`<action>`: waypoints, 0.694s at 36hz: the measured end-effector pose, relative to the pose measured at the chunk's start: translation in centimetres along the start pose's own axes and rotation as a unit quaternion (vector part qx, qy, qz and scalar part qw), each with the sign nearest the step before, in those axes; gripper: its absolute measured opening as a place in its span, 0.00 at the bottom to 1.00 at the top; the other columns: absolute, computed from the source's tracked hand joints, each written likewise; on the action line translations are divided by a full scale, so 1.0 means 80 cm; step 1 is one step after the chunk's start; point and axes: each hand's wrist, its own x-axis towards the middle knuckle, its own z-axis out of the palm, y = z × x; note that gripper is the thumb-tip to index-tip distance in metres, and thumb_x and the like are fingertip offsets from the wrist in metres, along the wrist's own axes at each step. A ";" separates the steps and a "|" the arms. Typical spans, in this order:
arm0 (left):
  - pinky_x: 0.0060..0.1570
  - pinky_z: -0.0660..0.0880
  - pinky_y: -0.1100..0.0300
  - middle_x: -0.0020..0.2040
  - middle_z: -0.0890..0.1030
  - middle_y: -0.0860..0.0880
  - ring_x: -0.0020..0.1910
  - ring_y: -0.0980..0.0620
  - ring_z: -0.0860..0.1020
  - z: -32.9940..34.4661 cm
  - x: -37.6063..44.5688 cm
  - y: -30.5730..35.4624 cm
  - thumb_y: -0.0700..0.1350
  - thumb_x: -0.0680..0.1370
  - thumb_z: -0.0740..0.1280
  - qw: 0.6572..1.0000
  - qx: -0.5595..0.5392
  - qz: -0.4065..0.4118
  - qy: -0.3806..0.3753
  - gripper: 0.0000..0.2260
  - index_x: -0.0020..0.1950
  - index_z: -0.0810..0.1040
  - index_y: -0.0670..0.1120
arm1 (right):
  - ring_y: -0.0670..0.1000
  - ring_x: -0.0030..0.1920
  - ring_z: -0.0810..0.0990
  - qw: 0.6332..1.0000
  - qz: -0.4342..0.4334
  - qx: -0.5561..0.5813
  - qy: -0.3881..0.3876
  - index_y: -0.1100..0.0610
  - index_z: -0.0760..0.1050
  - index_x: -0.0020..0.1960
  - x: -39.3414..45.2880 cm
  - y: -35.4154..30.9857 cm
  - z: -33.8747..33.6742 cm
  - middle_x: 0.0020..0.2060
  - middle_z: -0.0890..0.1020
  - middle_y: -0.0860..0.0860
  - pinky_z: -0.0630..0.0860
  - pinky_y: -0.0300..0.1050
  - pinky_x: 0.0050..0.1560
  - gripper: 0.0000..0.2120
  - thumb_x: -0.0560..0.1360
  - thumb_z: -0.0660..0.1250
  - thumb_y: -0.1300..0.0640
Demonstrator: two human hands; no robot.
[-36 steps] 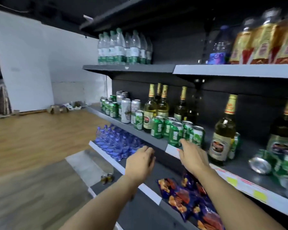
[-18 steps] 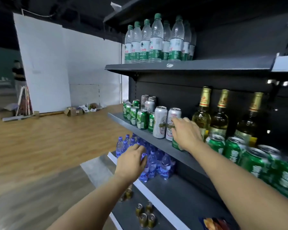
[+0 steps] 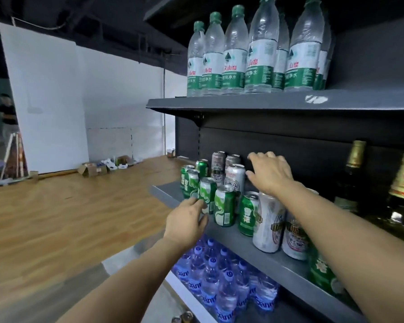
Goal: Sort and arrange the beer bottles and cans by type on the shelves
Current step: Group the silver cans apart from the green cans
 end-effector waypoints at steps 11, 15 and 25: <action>0.44 0.70 0.59 0.56 0.75 0.52 0.57 0.51 0.74 0.062 0.176 -0.140 0.51 0.81 0.59 0.994 -0.096 0.053 0.010 0.11 0.60 0.75 0.50 | 0.56 0.64 0.73 0.982 0.115 -0.002 -0.149 0.53 0.68 0.68 0.137 -0.054 0.069 0.64 0.76 0.53 0.70 0.51 0.60 0.29 0.78 0.55 0.34; 0.45 0.73 0.57 0.55 0.76 0.52 0.56 0.51 0.74 0.080 0.239 -0.174 0.50 0.80 0.61 0.989 -0.136 0.053 0.022 0.10 0.58 0.76 0.50 | 0.54 0.68 0.71 0.966 0.160 0.003 -0.200 0.53 0.63 0.74 0.174 -0.061 0.087 0.70 0.71 0.51 0.72 0.48 0.58 0.39 0.73 0.57 0.27; 0.49 0.75 0.54 0.59 0.75 0.50 0.60 0.50 0.73 0.124 0.350 -0.185 0.47 0.79 0.65 0.981 -0.185 0.063 -0.003 0.12 0.62 0.74 0.49 | 0.52 0.48 0.78 0.927 0.219 0.079 -0.293 0.61 0.73 0.61 0.223 -0.034 0.112 0.55 0.78 0.54 0.70 0.38 0.29 0.30 0.72 0.70 0.38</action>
